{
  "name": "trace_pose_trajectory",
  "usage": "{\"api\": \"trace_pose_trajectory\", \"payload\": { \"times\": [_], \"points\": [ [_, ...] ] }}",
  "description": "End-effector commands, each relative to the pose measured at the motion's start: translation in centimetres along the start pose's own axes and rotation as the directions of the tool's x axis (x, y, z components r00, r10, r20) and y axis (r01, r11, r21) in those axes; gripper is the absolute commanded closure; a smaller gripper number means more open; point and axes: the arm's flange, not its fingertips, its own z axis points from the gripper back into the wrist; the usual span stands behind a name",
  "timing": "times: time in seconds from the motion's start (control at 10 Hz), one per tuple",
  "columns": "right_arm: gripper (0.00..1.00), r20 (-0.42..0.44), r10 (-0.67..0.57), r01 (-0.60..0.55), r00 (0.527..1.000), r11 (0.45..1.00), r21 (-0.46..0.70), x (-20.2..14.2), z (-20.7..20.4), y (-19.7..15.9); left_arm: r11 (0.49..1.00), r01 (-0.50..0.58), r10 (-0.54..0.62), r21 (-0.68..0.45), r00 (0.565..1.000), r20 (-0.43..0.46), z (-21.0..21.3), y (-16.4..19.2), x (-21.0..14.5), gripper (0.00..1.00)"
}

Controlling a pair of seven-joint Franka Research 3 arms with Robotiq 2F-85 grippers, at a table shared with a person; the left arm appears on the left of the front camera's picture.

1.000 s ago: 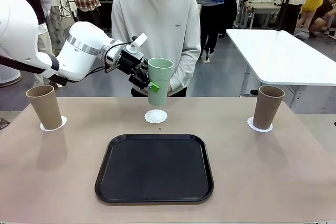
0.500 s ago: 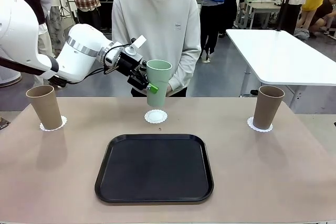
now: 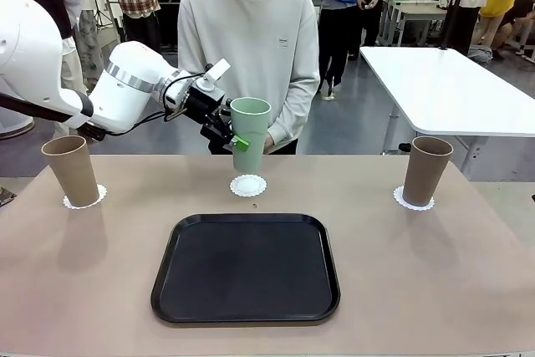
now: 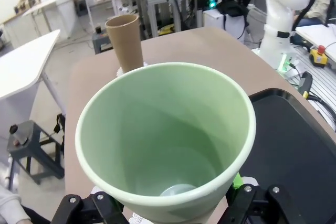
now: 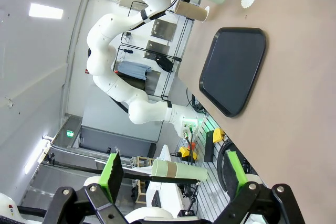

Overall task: Place coasters on the table and set cups on them.
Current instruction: Take one Reusable plastic cup from the Flat Tray and place it on a coaster set by the human.

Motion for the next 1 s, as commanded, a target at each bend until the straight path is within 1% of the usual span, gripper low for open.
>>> {"api": "trace_pose_trajectory", "payload": {
  "times": [0.0, 0.3, 0.7, 0.9],
  "points": [
    [0.0, 0.0, 0.004, -0.004, 1.0, 1.0, 0.008, -0.2, -0.1, 0.0, 0.999, 0.021, -0.019, -0.025, 0.998, 0.057, -0.1, 1.3, -0.8, 0.12],
    [0.0, 0.0, 0.004, -0.004, 1.0, 1.0, 0.008, -0.2, -0.1, 0.0, 1.0, 0.001, 0.0, -0.03, 1.0, 0.024, -1.0, 1.9, -2.3, 0.12],
    [0.0, 0.0, 0.004, -0.004, 1.0, 1.0, 0.008, -0.2, -0.1, 0.0, 0.998, -0.041, 0.042, -0.041, 0.998, 0.037, -1.3, 2.4, -3.6, 0.12],
    [0.0, 0.0, 0.004, -0.004, 1.0, 1.0, 0.008, -0.2, -0.1, 0.0, 0.998, -0.041, 0.042, -0.037, 0.999, 0.032, -1.3, 2.5, -3.8, 0.12]
  ]
}}
